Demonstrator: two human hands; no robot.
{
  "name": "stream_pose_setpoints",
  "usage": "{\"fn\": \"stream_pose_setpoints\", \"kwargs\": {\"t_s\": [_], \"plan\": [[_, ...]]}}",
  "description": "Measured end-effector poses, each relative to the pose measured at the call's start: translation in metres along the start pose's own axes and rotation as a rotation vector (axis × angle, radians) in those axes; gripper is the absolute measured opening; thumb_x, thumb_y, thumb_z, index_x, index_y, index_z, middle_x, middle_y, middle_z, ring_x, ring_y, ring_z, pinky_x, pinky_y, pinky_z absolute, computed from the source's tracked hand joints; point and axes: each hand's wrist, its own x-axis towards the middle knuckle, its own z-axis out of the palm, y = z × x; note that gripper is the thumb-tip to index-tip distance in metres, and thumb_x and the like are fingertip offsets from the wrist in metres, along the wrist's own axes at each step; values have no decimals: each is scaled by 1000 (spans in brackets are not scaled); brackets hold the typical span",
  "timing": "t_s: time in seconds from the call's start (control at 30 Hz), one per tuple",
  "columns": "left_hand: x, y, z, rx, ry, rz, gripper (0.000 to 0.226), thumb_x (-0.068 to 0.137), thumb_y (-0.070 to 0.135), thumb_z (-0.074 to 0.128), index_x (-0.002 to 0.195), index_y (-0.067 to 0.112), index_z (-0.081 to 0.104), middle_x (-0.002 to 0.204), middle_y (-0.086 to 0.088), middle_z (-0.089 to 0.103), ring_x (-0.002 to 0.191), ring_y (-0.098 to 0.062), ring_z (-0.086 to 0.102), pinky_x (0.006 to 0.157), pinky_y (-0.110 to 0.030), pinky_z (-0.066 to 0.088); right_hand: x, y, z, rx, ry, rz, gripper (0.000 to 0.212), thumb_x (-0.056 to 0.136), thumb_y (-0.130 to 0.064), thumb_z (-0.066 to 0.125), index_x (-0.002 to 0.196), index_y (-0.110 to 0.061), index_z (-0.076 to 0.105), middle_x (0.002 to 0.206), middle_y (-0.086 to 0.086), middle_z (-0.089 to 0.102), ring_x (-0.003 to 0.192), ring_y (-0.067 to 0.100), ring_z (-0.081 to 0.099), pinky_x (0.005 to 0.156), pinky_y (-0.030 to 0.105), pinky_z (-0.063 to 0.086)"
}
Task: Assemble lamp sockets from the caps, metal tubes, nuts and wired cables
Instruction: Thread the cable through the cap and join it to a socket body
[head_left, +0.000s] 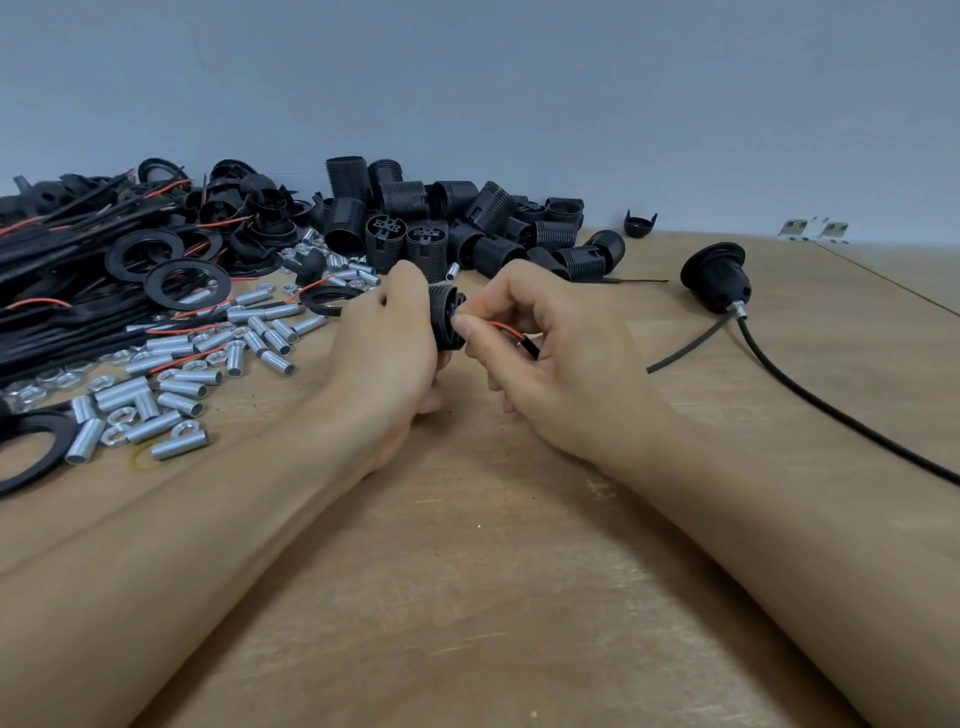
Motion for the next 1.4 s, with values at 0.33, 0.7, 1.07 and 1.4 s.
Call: {"fn": "stream_pose_setpoints", "kwargs": {"t_s": [0.33, 0.7, 1.07, 1.4], "plan": [[6, 4, -5, -47, -48, -25, 43, 103, 45, 37, 76, 15, 51, 50, 2, 45, 37, -9, 36, 35, -19, 24, 10, -9, -26, -188, -144, -21, 28, 92, -31, 67, 117, -20, 65, 98, -10, 67, 93, 9, 59, 86, 27, 46], [9, 1, -6, -63, -79, -29, 44, 103, 47, 36, 77, 14, 49, 48, 3, 48, 35, -7, 34, 34, -19, 24, 8, 7, -97, -410, -664, 520, 36, 74, -36, 81, 108, -36, 68, 102, 2, 67, 81, 5, 60, 78, 22, 51], [12, 0, -8, -120, -58, -45, 44, 104, 47, 35, 78, 14, 50, 53, 1, 48, 34, -6, 35, 34, -19, 24, 9, 8, -94, -39, -552, 447, 41, 62, -41, 80, 101, -31, 73, 97, -13, 73, 89, 16, 72, 95, 43, 53], [15, -3, -8, -95, -39, -14, 42, 102, 48, 38, 78, 16, 50, 62, -3, 47, 39, -7, 39, 35, -20, 25, 7, 16, -90, -89, -441, 422, 18, 90, -34, 63, 107, -37, 69, 89, -13, 70, 61, 15, 66, 71, 31, 54]]}}
